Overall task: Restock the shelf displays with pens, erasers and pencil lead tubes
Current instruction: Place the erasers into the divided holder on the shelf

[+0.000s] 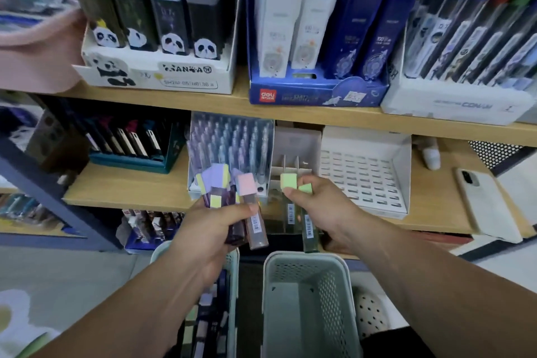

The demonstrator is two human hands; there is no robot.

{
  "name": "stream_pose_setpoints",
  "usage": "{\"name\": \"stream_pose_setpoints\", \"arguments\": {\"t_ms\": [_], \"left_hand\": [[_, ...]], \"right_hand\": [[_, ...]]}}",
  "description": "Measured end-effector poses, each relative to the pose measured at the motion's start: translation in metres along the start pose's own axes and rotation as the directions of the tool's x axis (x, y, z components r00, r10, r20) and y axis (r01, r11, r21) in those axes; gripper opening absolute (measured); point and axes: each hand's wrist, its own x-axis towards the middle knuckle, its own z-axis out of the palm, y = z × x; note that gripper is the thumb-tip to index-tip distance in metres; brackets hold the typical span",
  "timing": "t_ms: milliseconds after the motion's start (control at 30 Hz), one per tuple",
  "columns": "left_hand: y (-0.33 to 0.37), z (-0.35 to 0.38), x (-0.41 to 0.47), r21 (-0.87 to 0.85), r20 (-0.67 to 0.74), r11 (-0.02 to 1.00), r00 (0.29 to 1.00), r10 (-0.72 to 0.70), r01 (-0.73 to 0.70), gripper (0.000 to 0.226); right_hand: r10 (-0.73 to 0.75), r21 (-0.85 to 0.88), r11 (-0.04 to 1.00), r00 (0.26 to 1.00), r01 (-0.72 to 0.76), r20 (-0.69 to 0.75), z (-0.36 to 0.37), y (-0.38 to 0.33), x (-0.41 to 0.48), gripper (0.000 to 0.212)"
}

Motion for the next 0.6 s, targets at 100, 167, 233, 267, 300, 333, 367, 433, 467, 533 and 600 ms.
{"name": "stream_pose_setpoints", "arguments": {"t_ms": [100,167,233,267,300,333,367,433,467,533,600], "left_hand": [[0.003,-0.004,0.003,-0.033,-0.013,0.999,1.0,0.009,-0.01,0.032],[0.004,-0.005,0.003,-0.036,-0.023,0.999,1.0,0.01,-0.011,0.03],[0.005,-0.006,0.002,-0.024,-0.028,1.0,1.0,0.007,-0.008,0.03],[0.005,-0.006,0.001,-0.019,-0.033,1.0,0.999,0.007,-0.007,0.03],[0.005,-0.006,0.0,-0.018,-0.036,1.0,0.999,0.007,-0.008,0.029],[0.006,-0.006,-0.001,-0.018,-0.04,1.0,0.999,0.008,-0.009,0.029],[0.006,-0.005,-0.002,-0.017,-0.043,1.0,0.999,0.008,-0.009,0.029],[0.006,-0.004,-0.004,-0.017,-0.053,1.0,0.999,0.007,-0.008,0.03],[0.005,-0.004,-0.005,-0.015,-0.057,1.0,0.998,0.007,-0.008,0.031],[0.004,-0.005,-0.007,-0.004,-0.057,1.0,0.998,0.005,-0.006,0.031],[0.003,-0.004,-0.008,0.01,-0.052,1.0,0.999,0.0,0.0,0.032]], "right_hand": [[0.025,-0.063,0.998,0.999,-0.028,-0.046,0.003,0.005,0.007,0.042],[0.028,-0.069,0.997,0.998,-0.032,-0.058,0.003,0.006,0.009,0.046],[0.021,-0.131,0.991,0.999,-0.027,-0.05,0.003,0.006,0.009,0.046],[0.01,-0.179,0.984,0.999,-0.017,-0.037,0.003,0.006,0.009,0.045],[-0.001,-0.221,0.975,1.0,-0.005,-0.025,0.003,0.007,0.008,0.043],[-0.01,-0.247,0.969,1.0,0.005,-0.018,0.003,0.007,0.007,0.041],[-0.013,-0.264,0.964,1.0,0.008,-0.018,0.002,0.006,0.005,0.039],[-0.007,-0.264,0.965,1.0,0.002,-0.02,0.001,0.004,0.001,0.037],[-0.008,-0.257,0.966,1.0,0.003,-0.019,0.0,0.004,0.0,0.037],[-0.014,-0.231,0.973,1.0,0.007,-0.028,-0.004,0.0,-0.004,0.037],[-0.004,-0.119,0.993,0.999,-0.001,-0.041,-0.011,-0.004,-0.007,0.039]]}}
